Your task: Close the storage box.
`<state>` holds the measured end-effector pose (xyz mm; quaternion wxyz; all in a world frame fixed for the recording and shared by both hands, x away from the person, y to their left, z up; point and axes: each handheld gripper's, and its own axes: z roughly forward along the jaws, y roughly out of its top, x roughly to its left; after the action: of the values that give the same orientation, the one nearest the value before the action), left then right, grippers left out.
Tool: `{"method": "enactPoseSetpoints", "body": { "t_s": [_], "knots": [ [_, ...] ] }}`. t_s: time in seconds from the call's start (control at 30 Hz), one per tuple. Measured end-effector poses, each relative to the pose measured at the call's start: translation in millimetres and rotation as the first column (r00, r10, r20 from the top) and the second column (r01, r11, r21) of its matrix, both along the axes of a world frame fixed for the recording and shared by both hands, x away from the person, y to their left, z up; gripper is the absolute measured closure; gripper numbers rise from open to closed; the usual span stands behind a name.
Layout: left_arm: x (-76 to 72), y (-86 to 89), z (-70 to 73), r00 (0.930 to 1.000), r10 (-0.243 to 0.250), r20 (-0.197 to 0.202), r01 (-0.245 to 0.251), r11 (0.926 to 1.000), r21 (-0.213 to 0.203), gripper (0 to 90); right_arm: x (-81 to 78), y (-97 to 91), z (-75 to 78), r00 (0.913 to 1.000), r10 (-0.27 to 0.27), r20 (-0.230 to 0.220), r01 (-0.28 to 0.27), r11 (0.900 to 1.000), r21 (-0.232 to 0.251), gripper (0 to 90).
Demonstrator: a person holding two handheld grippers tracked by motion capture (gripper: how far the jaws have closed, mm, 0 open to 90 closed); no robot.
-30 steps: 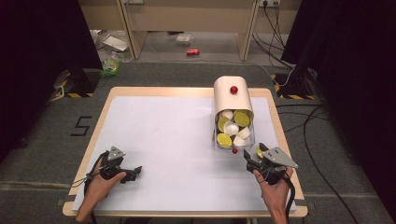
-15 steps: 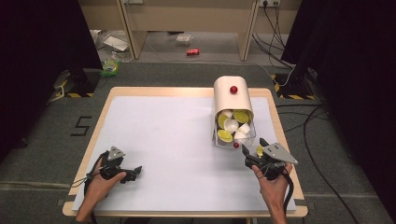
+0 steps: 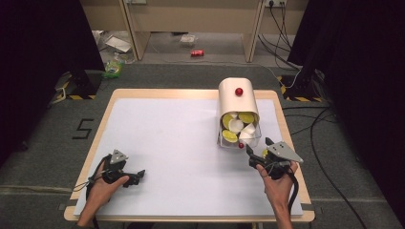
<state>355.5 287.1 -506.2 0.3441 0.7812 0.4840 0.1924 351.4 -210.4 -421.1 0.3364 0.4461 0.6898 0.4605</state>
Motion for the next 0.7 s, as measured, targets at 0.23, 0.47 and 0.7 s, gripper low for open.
{"method": "enactPoseSetpoints", "body": {
  "t_s": [0.23,0.47,0.7],
  "knots": [
    [-0.1,-0.1,0.0,1.0000,0.000,0.000,0.000,1.0000,0.001,0.0,8.5,6.0,2.4,1.0000,0.002,0.007,-0.002,1.0000,0.000,24.8],
    [-0.1,-0.1,0.0,1.0000,0.000,0.000,0.000,1.0000,0.001,0.0,16.3,7.8,4.5,0.9999,-0.008,0.011,0.008,0.9999,0.007,24.8],
    [-0.1,-0.1,0.0,1.0000,0.000,0.001,0.000,1.0000,0.001,0.0,20.6,8.4,5.1,0.9998,-0.012,0.014,0.012,0.9999,0.009,24.4]
  ]
}}
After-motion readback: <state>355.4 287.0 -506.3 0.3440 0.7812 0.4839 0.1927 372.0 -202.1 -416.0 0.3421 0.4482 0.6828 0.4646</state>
